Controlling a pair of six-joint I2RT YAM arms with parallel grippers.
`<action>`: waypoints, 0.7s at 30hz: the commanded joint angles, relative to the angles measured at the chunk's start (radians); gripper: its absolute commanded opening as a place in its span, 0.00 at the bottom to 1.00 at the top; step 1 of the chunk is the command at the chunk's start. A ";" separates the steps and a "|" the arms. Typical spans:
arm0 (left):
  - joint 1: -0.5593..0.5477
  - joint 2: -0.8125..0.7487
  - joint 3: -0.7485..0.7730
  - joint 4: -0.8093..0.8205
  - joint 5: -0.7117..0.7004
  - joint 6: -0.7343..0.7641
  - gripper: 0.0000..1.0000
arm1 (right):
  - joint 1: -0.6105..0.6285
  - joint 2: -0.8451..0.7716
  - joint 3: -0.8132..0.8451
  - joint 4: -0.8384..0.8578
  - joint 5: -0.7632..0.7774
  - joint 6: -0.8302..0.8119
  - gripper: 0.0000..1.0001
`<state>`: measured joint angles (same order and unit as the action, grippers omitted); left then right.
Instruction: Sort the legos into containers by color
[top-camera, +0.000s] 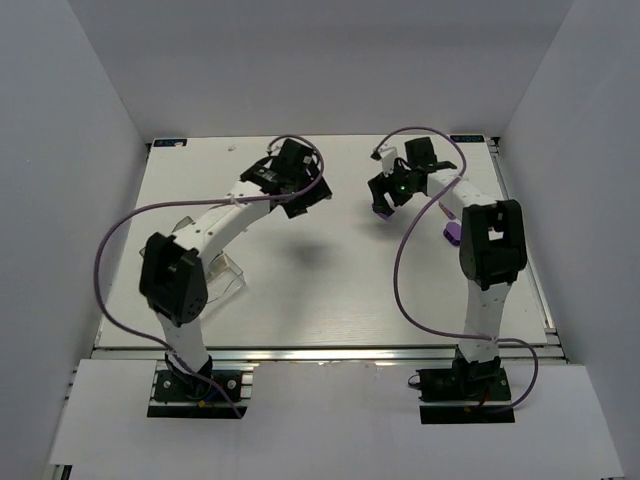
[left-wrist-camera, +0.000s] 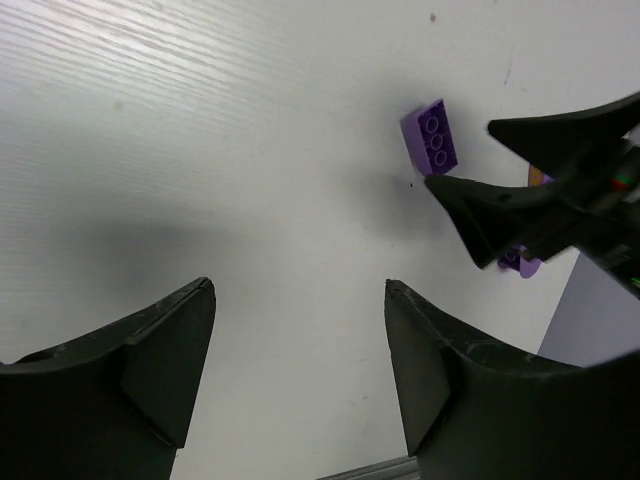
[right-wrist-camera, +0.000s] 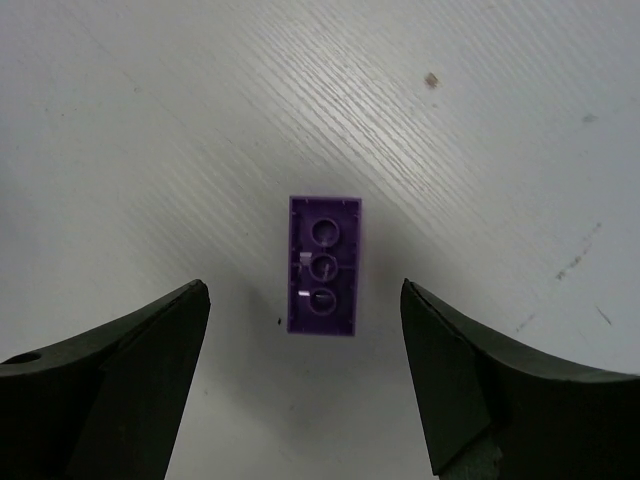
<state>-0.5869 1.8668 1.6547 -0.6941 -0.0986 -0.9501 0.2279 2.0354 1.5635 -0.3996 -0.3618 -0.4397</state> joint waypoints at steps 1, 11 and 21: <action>0.036 -0.150 -0.065 0.018 -0.085 0.051 0.78 | 0.039 0.038 0.064 -0.030 0.064 -0.034 0.81; 0.122 -0.461 -0.269 0.071 -0.127 0.128 0.80 | 0.065 0.129 0.101 -0.033 0.190 -0.057 0.71; 0.191 -0.667 -0.378 0.103 -0.162 0.203 0.82 | 0.117 0.034 0.043 -0.061 0.058 -0.111 0.13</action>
<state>-0.4065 1.2808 1.2869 -0.6338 -0.2287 -0.7971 0.3092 2.1578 1.6184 -0.4408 -0.2237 -0.5148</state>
